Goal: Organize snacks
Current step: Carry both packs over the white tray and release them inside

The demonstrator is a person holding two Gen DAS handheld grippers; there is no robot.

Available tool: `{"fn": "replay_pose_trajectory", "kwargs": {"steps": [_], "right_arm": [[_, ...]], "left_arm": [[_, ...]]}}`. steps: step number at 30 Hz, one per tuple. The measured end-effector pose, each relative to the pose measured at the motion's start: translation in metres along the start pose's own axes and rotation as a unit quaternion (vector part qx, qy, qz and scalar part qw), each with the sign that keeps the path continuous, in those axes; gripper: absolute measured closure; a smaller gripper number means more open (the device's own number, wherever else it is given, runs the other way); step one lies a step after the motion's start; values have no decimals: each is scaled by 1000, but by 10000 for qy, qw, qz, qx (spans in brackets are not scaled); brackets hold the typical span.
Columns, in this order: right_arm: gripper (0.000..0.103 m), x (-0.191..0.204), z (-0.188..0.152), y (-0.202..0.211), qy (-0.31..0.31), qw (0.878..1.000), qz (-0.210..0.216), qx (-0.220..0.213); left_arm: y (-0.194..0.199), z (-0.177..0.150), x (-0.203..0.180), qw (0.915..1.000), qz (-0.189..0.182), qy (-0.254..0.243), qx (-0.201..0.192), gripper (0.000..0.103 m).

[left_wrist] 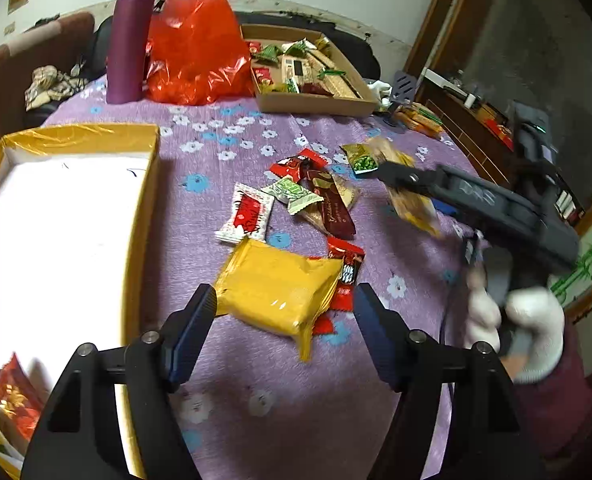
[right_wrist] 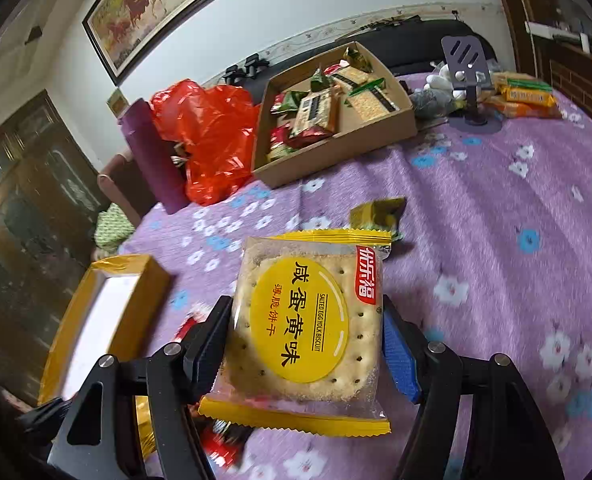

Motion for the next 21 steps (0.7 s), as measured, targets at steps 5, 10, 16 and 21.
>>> {"fn": "replay_pose_trajectory", "kwargs": {"steps": [5,10,16,21], "right_arm": [[32,7,-19,6,65,9997,118,190],[32,13,-32,3,164,9992,174,319],[32,16,-38,9,241,9990,212,303],[32,17,-40,9,272,9990,184,312]], "left_arm": [[-26,-1,3,9994,250,124,179,22],[-49,-8,10,9978,539,-72,373,22],[-24,-1,21,9992,-35,393,-109,48],[-5,6,21,9981,-146,428,-427,53]]}}
Point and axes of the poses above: each gripper's, at about its wrist camera, not at the fingertips, and y roughly against the way its jaws point, x to its left, z to its top, the point moved 9 cm from there along -y, roughly the way its jaws point, and after that the axes turned 6 degrees about -z, right-handed, at the moved point
